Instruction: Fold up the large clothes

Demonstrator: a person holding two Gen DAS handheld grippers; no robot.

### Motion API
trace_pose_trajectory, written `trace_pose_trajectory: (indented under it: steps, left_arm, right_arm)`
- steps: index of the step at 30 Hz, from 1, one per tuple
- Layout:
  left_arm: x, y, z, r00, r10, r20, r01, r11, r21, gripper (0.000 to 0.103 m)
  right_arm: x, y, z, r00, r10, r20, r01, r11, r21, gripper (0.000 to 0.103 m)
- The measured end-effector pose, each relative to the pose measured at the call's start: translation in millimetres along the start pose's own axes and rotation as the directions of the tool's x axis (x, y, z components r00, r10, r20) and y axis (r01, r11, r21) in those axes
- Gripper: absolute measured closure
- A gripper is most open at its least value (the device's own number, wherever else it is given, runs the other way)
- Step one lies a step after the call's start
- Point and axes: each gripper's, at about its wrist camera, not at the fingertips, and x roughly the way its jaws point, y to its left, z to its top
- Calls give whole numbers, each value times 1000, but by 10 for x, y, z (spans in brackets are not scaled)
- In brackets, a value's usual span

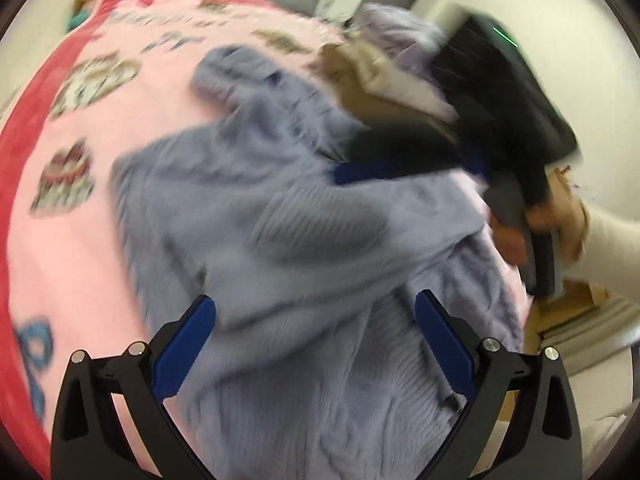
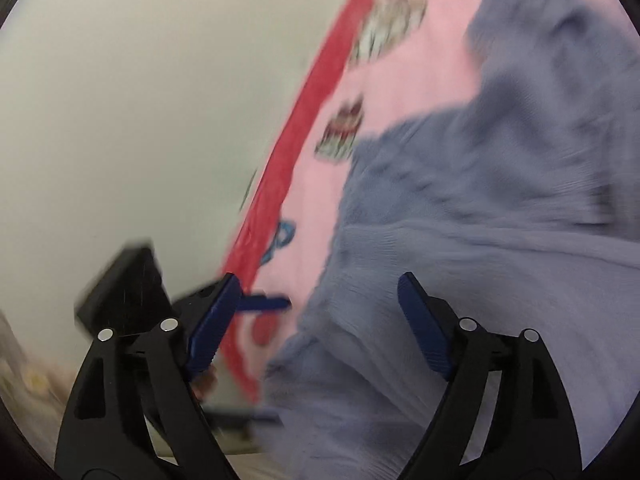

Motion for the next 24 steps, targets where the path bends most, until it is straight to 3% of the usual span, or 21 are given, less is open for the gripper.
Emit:
trace_pose_trajectory:
  steps: [1, 3, 5, 7, 8, 11, 14, 15, 16, 17, 19, 21, 24]
  left_arm:
    - [78, 4, 99, 1000, -11, -8, 11, 1000, 18, 5]
    - [279, 72, 243, 999, -13, -51, 15, 999, 30, 5]
    - [551, 203, 371, 993, -45, -110, 44, 999, -8, 5]
    - [751, 341, 395, 987, -61, -151, 50, 996, -78, 5]
    - [868, 422, 394, 982, -60, -176, 39, 992, -122, 5]
    - [1002, 537, 362, 980, -77, -183, 39, 978, -203, 5]
    - [1053, 535, 366, 980, -57, -191, 12, 973, -229, 5]
    - [1058, 521, 359, 980, -48, -193, 3, 974, -226, 5]
    - [1061, 497, 352, 980, -34, -194, -10, 975, -222, 5]
    - [1059, 482, 357, 981, -22, -194, -21, 976, -219, 5]
    - [1078, 425, 363, 979, 21, -202, -62, 978, -200, 5]
    - [1093, 376, 403, 975, 71, -212, -110, 977, -181, 5]
    - [1062, 282, 436, 976, 133, -174, -161, 973, -162, 5]
  right_arm:
    - [-190, 6, -91, 995, -94, 40, 96, 995, -34, 22]
    - [-560, -34, -376, 935, -343, 88, 350, 933, -84, 22]
    - [-863, -174, -709, 826, -560, 68, 564, 817, -124, 22]
    - [-1045, -382, -1031, 730, -683, 15, 673, 716, -183, 22]
    - [-1101, -472, -1157, 710, -705, -8, 688, 695, -209, 22]
    - [-1142, -665, -1400, 686, -727, -34, 697, 670, -255, 23]
    - [-1190, -780, -1425, 691, -722, 34, 702, 659, -270, 28]
    - [-1134, -832, -1420, 673, -738, 41, 716, 638, -284, 32]
    - [-1064, -919, -1402, 671, -741, 9, 712, 641, -287, 39]
    - [-968, -990, -1360, 674, -738, -33, 703, 655, -279, 56]
    - [-990, -1108, -1362, 683, -730, -39, 701, 670, -244, 69]
    - [-1103, -1113, -1359, 688, -725, -8, 706, 672, -223, 75]
    - [-1267, -1086, -1427, 663, -749, -2, 721, 639, -268, 81]
